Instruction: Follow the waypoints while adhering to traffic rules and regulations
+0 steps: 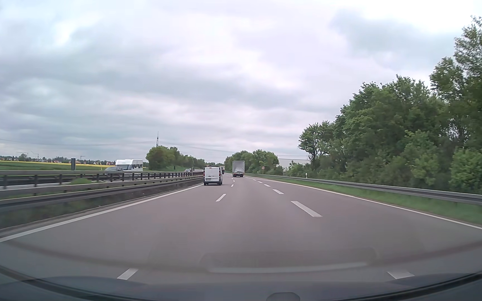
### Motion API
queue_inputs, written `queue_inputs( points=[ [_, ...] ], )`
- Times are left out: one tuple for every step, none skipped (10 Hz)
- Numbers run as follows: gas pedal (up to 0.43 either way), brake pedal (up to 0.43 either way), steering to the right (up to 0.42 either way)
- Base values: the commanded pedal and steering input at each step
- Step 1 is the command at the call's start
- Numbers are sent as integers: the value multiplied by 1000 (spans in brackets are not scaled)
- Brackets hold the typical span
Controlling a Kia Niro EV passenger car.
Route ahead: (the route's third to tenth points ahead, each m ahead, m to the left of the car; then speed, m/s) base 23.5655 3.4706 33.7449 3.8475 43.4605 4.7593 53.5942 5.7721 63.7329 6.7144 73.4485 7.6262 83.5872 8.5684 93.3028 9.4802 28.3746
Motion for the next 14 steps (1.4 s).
queue_inputs(
  points=[
    [169,0,-9],
    [169,0,-9],
    [177,0,-9],
    [189,0,-9],
    [197,0,-9],
    [197,0,-9],
    [197,0,-9],
    [209,0,-9],
    [209,0,-9],
    [209,0,-9],
    [209,0,-9],
    [209,0,-9],
    [209,0,-10],
    [209,0,-9]
  ],
)
